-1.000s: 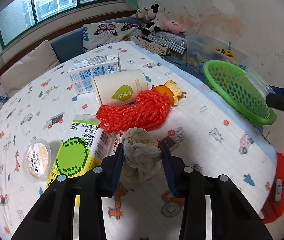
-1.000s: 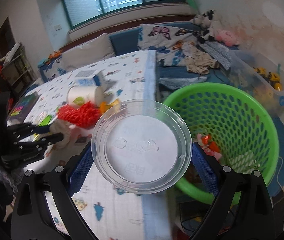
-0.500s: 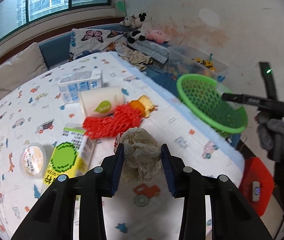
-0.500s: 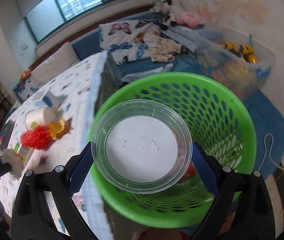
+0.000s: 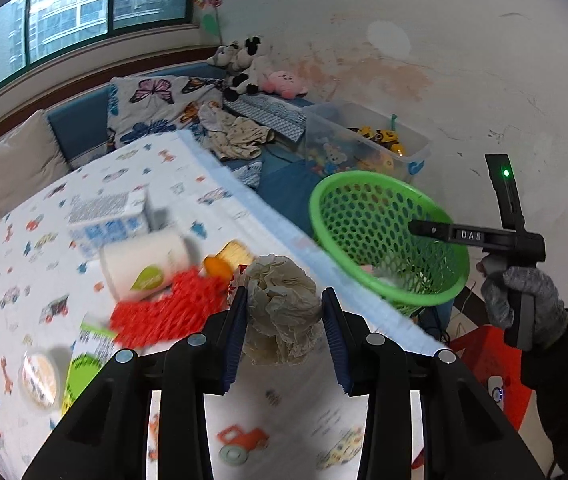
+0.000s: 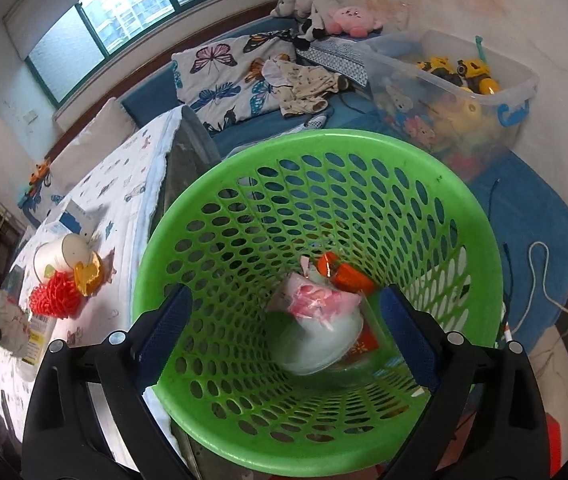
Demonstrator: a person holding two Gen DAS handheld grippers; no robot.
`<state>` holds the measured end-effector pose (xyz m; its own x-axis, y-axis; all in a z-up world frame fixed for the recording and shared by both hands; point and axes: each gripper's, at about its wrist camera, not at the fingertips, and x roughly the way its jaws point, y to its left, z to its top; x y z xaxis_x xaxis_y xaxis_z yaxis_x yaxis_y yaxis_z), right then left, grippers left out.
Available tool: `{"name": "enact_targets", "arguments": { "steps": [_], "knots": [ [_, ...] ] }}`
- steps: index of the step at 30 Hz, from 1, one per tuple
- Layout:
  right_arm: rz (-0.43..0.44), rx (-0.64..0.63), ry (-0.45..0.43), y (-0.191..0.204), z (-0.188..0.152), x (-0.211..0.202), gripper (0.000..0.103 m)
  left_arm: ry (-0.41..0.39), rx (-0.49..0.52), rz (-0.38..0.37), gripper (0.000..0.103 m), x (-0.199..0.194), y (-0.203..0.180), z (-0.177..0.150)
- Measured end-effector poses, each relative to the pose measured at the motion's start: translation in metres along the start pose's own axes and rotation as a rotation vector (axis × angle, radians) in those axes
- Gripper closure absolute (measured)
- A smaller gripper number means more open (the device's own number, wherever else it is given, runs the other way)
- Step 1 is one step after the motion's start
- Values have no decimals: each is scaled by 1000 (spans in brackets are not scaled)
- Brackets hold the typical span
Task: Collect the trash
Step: 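Close the left gripper on the crumpled tissue while the right gripper drops the lid into the basket, then carry the crumpled tissue over the green basket and open the left gripper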
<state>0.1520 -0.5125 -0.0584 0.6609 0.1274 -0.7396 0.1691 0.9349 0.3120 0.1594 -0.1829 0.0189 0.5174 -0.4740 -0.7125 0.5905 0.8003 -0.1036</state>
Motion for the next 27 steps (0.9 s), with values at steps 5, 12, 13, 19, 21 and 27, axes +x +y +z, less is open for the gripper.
{"name": "enact_targets", "arguments": {
  "steps": [5,12,13,19,21,27],
  "knots": [
    [19,-7,-28,-2,-5,-17,9,10,34,-45,66,18,-20,23],
    [14,-34,-73,-2,-16,-45,9,33,96,-90,66,48,-57,46],
    [15,-35,-79,-2,-18,-49,9,39,99,-97,66,54,-62,49],
    [27,-25,-96,-6,-29,-63,9,80,111,-111,66,83,-82,60],
    [27,-20,-99,-7,-31,-65,9,96,108,-119,66,92,-86,61],
    [38,-10,-97,-9,-36,-66,9,115,105,-126,57,107,-95,61]
  ]
}}
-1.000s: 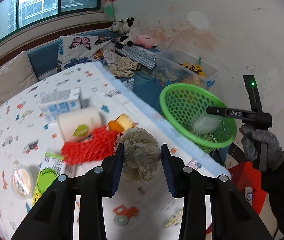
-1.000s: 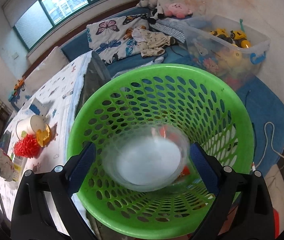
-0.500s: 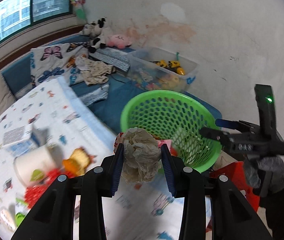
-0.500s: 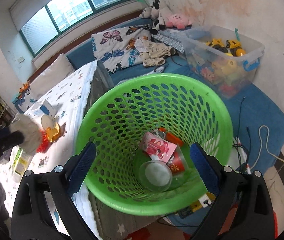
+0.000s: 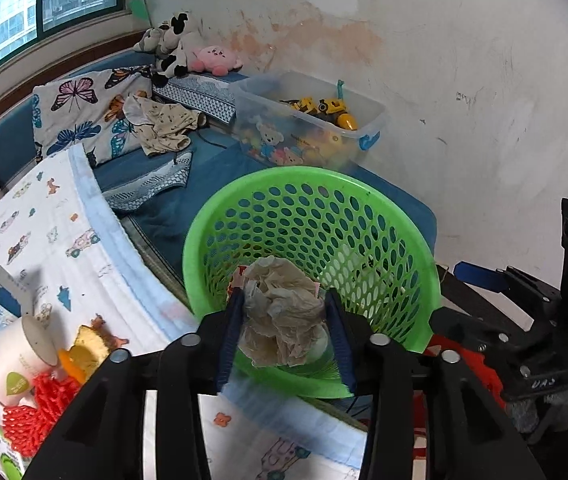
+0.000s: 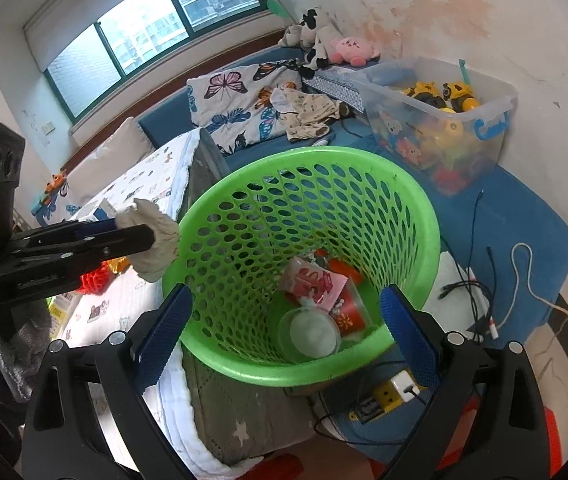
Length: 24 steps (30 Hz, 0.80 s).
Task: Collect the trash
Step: 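Carry the crumpled tissue over the green basket and open the left gripper, then move both grippers back over the remaining trash on the bed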
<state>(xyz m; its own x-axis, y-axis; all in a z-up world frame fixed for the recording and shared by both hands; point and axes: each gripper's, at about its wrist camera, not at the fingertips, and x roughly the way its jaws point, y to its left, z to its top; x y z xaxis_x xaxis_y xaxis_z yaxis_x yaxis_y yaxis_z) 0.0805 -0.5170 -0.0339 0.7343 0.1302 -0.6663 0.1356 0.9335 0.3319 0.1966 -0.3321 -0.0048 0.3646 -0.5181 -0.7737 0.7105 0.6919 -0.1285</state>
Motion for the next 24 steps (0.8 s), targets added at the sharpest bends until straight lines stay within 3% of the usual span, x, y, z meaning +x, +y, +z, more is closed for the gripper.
{"name": "enact_targets", "arguments": {
  "steps": [2,6,14,24],
  "knots": [
    [4,2,1,1,-1,0,9,-2,-5,-2,47,2,0,0],
    [9,1,4,4,-3,-1,9,-20,-23,-15,39,-1,2,0],
    [24,-20,2,16,-4,-3,9,-54,-59,0,39,-22,15,-12],
    [72,-79,16,50,-4,5,9,-85,-119,102,39,-67,60,-54]
  ]
}}
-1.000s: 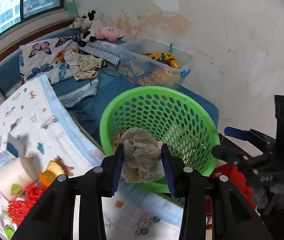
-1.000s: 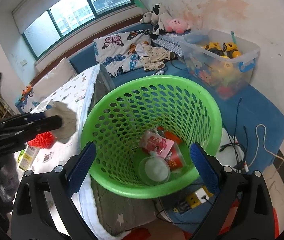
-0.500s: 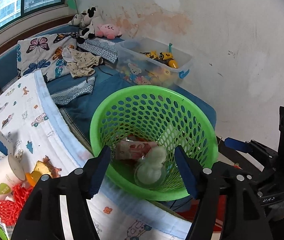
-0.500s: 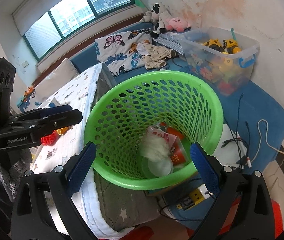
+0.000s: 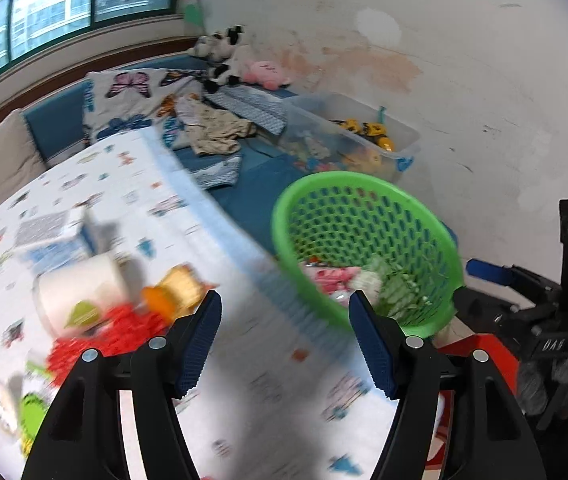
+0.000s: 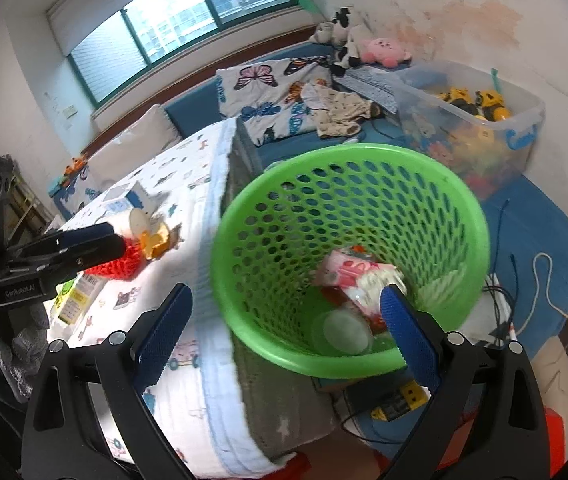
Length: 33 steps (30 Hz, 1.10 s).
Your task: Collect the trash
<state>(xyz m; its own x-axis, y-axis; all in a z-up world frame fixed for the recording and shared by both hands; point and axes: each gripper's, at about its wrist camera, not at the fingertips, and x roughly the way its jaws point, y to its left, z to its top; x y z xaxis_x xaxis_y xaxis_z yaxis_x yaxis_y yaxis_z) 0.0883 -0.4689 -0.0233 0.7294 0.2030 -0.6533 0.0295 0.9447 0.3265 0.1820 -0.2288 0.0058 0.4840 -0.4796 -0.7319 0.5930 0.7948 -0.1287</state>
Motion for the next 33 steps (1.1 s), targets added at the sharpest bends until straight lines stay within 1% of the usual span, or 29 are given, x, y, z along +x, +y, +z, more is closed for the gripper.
{"name": "enact_targets", "arguments": {
  "steps": [8,12,17,21,26,33],
  "knots": [
    [30,-48,13,28,4,9,9,-3,-77,106,39,-32,61,-30],
    [43,-72,23,42,6,14,9,10,-114,181,38,-46,98,-48],
    [59,-96,35,56,7,21,9,24,-172,229,38,-58,138,-67],
    [73,-118,47,69,7,28,9,41,-190,223,37,-63,157,-83],
    [88,-139,58,81,5,32,9,66,-206,220,37,-62,166,-99],
    [105,-152,77,91,2,41,9,66,-226,176,37,-62,173,-113]
  ]
}}
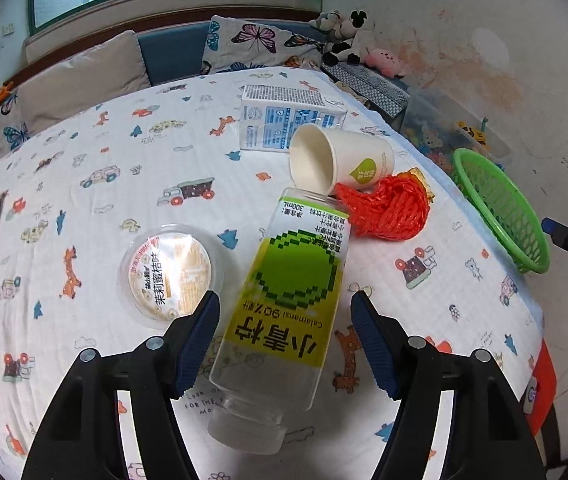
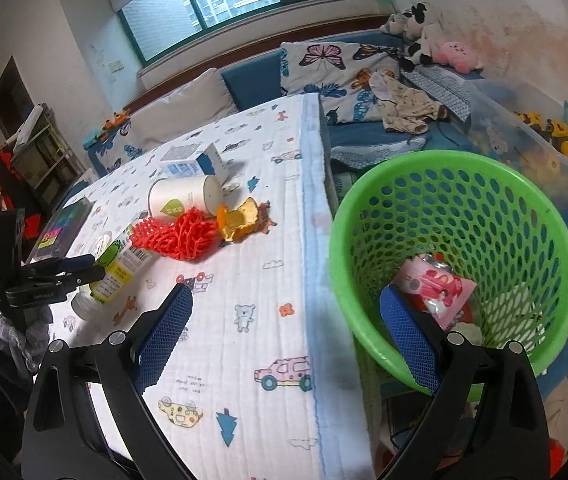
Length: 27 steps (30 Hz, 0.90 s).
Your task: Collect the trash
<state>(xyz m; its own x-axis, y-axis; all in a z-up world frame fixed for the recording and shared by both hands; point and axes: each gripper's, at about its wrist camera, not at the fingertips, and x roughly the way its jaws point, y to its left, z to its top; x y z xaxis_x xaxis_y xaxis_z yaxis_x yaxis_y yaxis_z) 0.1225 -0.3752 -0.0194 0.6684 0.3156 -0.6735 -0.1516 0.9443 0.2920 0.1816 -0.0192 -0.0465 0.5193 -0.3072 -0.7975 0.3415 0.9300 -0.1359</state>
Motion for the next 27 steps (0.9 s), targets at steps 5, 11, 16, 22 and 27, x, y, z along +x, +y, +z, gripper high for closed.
{"name": "enact_targets", "arguments": {
  "steps": [5,11,16,22,27],
  "knots": [
    [11,-12,9,6,0,4,9,16,-4,-14,37,7,2,-3],
    [21,-34,25,15,2,12,9,36,2,-14,37,15,2,-6],
    [31,-59,37,25,4,19,9,29,4,14,39,20,-1,-5],
    [62,-100,59,45,8,34,9,1,22,71,43,18,-7,-8],
    [92,-143,80,65,9,51,9,-23,23,67,44,4,-9,-13]
  ]
}}
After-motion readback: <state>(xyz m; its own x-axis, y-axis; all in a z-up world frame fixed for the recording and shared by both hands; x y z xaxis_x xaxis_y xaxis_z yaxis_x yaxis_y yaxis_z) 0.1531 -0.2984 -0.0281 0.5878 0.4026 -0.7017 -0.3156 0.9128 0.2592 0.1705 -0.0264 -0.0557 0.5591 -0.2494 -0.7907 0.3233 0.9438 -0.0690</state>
